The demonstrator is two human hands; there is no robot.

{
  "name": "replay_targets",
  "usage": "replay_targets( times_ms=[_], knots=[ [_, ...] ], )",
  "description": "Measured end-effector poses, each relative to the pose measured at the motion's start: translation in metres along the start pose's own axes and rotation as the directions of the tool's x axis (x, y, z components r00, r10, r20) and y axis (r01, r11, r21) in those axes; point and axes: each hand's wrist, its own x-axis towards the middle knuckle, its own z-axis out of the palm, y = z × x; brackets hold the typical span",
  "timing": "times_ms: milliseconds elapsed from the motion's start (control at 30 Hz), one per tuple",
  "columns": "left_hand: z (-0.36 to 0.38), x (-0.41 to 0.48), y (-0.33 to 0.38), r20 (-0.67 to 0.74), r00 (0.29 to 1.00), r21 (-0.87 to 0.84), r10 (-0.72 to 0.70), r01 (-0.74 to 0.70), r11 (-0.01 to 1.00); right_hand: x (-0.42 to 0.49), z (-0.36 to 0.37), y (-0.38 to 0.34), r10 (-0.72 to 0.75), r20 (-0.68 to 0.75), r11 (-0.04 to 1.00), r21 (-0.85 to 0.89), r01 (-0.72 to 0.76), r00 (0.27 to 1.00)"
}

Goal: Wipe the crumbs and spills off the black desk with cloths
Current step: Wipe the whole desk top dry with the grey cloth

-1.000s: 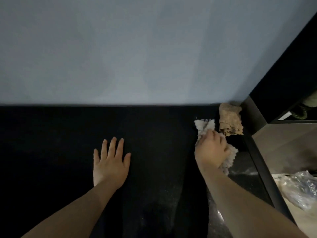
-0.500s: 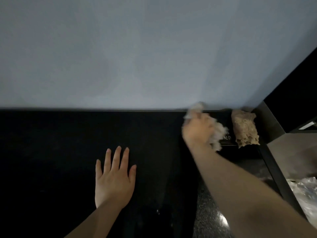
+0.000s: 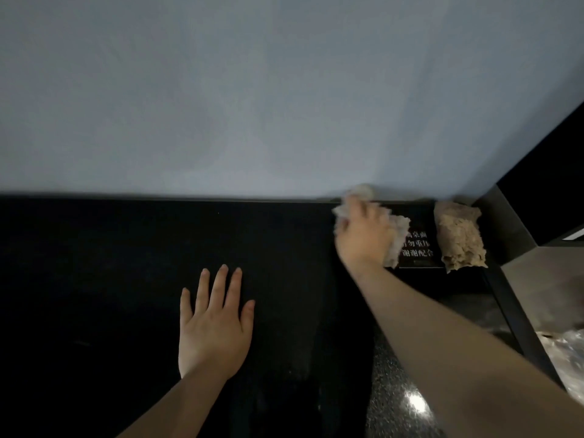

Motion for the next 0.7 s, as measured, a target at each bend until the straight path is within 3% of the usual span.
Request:
replay_targets(
  times_ms=[33,67,133,167,200,233,267,300,333,367,400,467,533,567,600,633,700],
  knots=[
    [0.001,0.0,-0.001,0.006,1.0,0.002,-0.002,0.002,1.0,-0.015,0.005,-0.014,-0.178,0.026,0.983,0.039,0.177,0.984],
    [0.001,0.0,-0.001,0.009,1.0,-0.003,-0.006,0.006,1.0,-0.03,0.005,-0.022,-0.381,0.073,0.924,0.078,0.375,0.922],
    [-0.001,0.0,0.001,0.011,1.0,-0.022,-0.01,0.01,1.0,-0.047,0.001,-0.018,-0.681,0.139,0.732,0.111,0.672,0.719],
    [-0.002,0.0,0.001,0.014,1.0,-0.022,-0.005,0.006,1.0,-0.039,-0.002,-0.006,-0.742,0.127,0.667,0.04,0.744,0.659],
    [-0.003,0.0,0.001,0.022,1.0,-0.018,-0.001,0.002,1.0,-0.025,-0.004,0.007,-0.701,0.095,0.705,-0.059,0.707,0.707],
    [-0.003,0.0,0.001,0.025,1.0,-0.02,0.0,0.0,1.0,-0.011,-0.005,0.02,-0.538,0.054,0.831,-0.138,0.54,0.841],
    [-0.003,0.0,0.001,0.019,1.0,-0.017,0.002,-0.001,1.0,0.004,-0.009,0.032,-0.256,0.015,0.956,-0.144,0.255,0.967],
    [-0.003,0.001,0.0,0.009,1.0,-0.013,0.002,-0.002,1.0,0.014,-0.011,0.04,0.044,-0.005,0.996,-0.073,-0.044,0.999],
    [-0.003,0.002,0.0,0.003,1.0,-0.009,0.001,-0.001,1.0,0.016,-0.013,0.037,0.245,0.022,0.969,-0.007,-0.245,0.969],
    [-0.002,0.002,0.0,0.011,1.0,-0.004,-0.003,0.003,1.0,0.011,-0.013,0.025,0.302,0.031,0.953,-0.019,-0.302,0.953],
    [-0.002,0.003,0.0,0.028,1.0,-0.001,-0.006,0.006,1.0,0.0,-0.009,0.007,0.232,0.015,0.972,-0.035,-0.232,0.972],
    [-0.004,0.004,0.0,0.043,0.999,-0.009,-0.004,0.004,1.0,-0.033,0.0,-0.03,-0.138,-0.029,0.99,0.025,0.139,0.99],
    [-0.008,0.006,-0.001,0.013,1.0,-0.044,-0.008,0.008,0.999,-0.06,0.002,-0.039,-0.549,0.067,0.834,0.107,0.541,0.833],
    [-0.011,0.008,-0.003,-0.012,1.0,-0.073,-0.005,0.004,0.997,-0.061,-0.001,-0.032,-0.666,0.116,0.746,0.102,0.658,0.737],
    [-0.015,0.012,-0.007,-0.012,1.0,-0.111,0.002,-0.003,0.994,-0.053,-0.004,-0.017,-0.698,0.104,0.715,0.056,0.696,0.709],
    [-0.021,0.016,-0.012,-0.004,1.0,-0.127,0.025,-0.025,0.992,-0.042,-0.008,-0.001,-0.639,0.049,0.769,-0.006,0.64,0.768],
    [-0.027,0.023,-0.032,0.007,0.996,-0.085,0.092,-0.092,0.992,-0.019,-0.016,0.024,-0.211,-0.039,0.977,-0.048,0.209,0.977]
  ],
)
